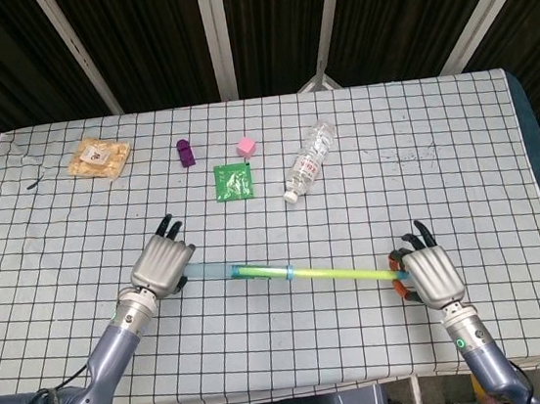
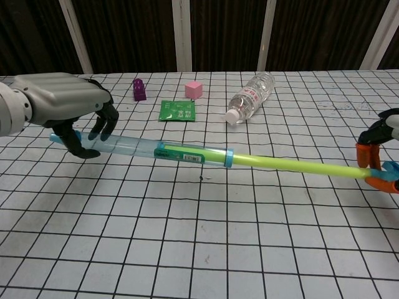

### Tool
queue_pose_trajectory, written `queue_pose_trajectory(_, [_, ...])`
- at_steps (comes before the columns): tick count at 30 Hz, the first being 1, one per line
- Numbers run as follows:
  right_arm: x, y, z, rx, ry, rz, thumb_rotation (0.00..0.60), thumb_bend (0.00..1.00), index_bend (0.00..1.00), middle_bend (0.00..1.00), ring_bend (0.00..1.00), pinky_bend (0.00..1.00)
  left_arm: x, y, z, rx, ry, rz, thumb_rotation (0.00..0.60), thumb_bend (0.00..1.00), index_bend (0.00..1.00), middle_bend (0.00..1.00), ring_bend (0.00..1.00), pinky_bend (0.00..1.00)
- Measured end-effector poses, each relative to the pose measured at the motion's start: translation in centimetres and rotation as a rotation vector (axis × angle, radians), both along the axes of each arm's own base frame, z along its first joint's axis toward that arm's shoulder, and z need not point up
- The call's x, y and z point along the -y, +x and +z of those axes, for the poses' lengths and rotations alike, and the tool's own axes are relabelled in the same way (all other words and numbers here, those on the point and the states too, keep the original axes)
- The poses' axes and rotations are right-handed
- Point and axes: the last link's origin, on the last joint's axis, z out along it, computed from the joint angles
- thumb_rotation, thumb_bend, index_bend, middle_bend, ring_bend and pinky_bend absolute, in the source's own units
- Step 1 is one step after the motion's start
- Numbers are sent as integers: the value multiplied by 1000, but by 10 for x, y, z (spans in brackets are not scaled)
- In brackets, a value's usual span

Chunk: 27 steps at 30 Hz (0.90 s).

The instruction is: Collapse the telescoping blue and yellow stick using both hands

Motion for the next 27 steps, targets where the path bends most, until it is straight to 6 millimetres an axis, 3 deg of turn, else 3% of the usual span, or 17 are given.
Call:
queue_pose_trajectory(13, [-5,27,-3,-24,14,52,600,472,774,586,226,0,19,5,-6,31,-25,-10,600,459,569,632,119,0])
queue_pose_trajectory(27, [-3,56,-20,-46,30,116,600,472,774,586,226,0,22,6,-7,41,-24,-13,600,460,574,638,119,0])
